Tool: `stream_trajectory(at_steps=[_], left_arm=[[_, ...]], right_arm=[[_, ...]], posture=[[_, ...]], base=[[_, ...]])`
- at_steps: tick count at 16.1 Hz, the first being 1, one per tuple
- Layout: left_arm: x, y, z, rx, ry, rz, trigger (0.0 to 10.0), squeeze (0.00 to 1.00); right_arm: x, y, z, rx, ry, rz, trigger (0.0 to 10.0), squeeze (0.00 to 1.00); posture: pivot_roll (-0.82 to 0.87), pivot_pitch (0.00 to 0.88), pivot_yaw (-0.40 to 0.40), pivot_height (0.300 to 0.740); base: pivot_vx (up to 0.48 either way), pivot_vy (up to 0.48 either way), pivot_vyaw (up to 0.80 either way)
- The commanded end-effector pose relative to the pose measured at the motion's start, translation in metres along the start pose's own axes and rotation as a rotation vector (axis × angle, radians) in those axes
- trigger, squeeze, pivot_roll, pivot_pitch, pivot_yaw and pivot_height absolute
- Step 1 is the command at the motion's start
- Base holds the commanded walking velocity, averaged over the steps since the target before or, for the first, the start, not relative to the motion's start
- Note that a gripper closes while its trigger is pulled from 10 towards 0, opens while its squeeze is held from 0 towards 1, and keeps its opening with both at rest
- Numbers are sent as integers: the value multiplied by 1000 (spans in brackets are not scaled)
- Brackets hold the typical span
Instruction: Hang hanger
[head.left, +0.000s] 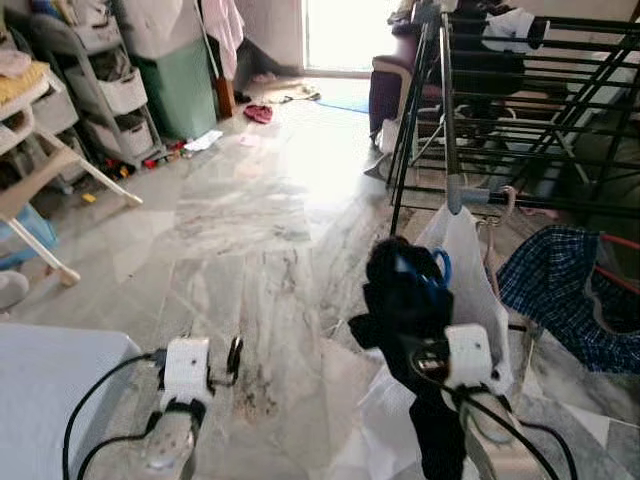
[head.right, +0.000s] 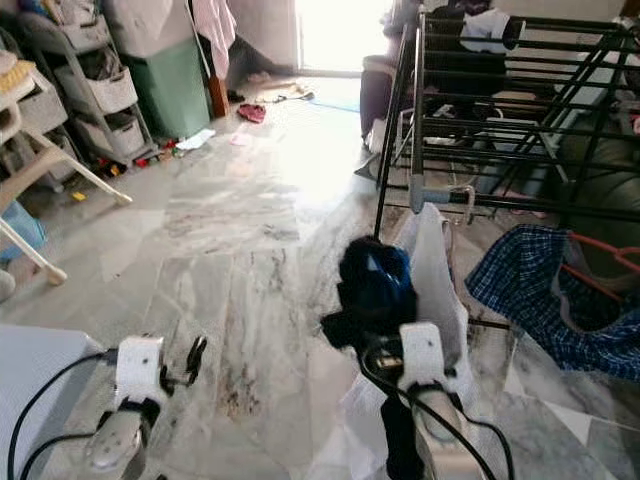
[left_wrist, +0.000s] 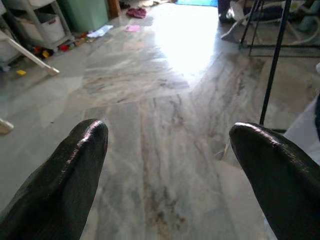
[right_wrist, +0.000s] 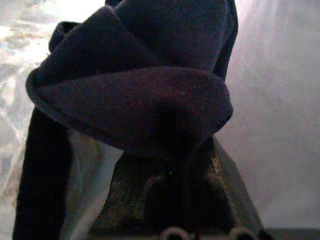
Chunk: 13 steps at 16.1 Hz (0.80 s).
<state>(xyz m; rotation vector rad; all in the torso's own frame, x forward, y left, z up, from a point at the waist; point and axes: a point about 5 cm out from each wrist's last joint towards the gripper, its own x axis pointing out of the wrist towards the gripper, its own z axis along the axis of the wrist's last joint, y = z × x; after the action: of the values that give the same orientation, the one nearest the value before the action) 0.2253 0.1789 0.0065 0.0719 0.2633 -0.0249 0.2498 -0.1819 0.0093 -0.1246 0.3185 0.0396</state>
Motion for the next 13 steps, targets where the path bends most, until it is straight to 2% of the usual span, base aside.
stream_trajectory(at_steps=[1,5,13], left_arm=[[0,1,1,12,3,-7,10000,0],[3,-6,2,5,17,-16,10000,0],[4,-6,5,5,16,-19,10000,0]], right_arm=[[3,-1,13,3,-46,-6,10000,0],[9,1,22,-6,-59,5,10000,0],[15,11,29,5,-59,34,10000,0]], posture=[[-78,0,22,740],[-75,0,16,740],[-65,0,13,740]], base=[[0,0,0],[0,0,0],[-60,0,724]])
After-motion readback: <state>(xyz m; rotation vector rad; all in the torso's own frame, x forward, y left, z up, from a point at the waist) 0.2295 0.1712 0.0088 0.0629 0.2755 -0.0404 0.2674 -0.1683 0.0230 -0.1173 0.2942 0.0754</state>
